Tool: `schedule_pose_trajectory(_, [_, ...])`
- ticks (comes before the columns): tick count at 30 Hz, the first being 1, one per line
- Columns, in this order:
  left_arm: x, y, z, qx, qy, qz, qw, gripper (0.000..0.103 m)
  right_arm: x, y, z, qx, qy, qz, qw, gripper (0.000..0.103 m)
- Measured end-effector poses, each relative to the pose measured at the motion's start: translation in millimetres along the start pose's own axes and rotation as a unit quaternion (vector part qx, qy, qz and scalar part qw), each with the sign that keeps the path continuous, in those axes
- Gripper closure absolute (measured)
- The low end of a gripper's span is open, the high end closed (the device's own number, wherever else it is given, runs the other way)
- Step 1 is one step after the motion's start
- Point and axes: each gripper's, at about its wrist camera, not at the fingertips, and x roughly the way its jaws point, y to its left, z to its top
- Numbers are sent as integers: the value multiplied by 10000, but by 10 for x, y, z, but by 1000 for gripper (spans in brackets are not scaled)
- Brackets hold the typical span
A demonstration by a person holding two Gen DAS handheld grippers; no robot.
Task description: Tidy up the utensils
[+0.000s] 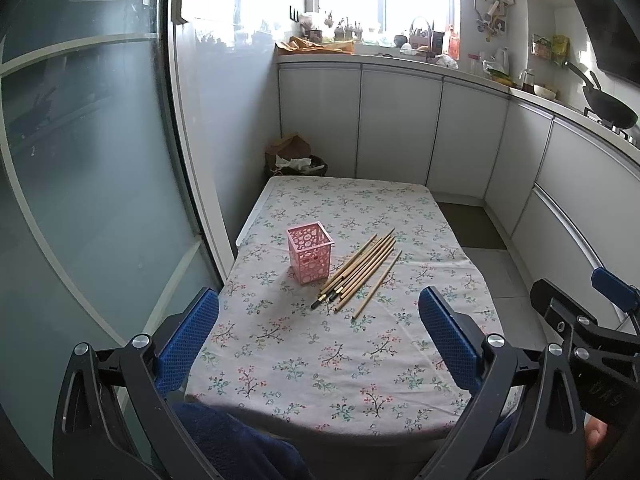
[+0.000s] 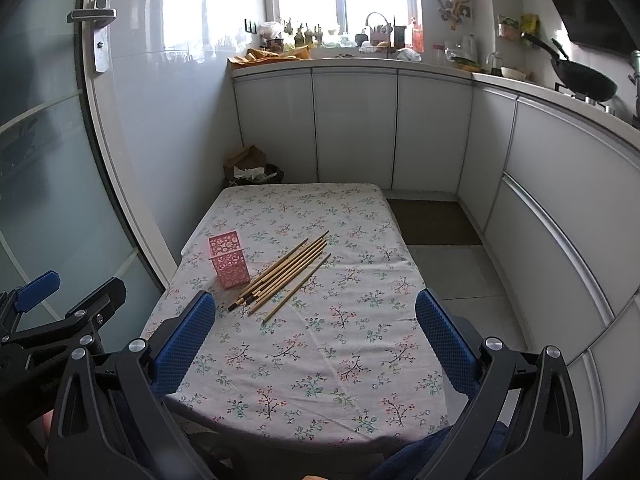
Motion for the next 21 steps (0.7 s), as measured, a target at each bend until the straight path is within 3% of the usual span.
schedule_pose_trajectory(21, [57, -34, 17, 5, 55, 25, 10000, 7, 139, 20, -15, -14, 61, -2, 10000, 6])
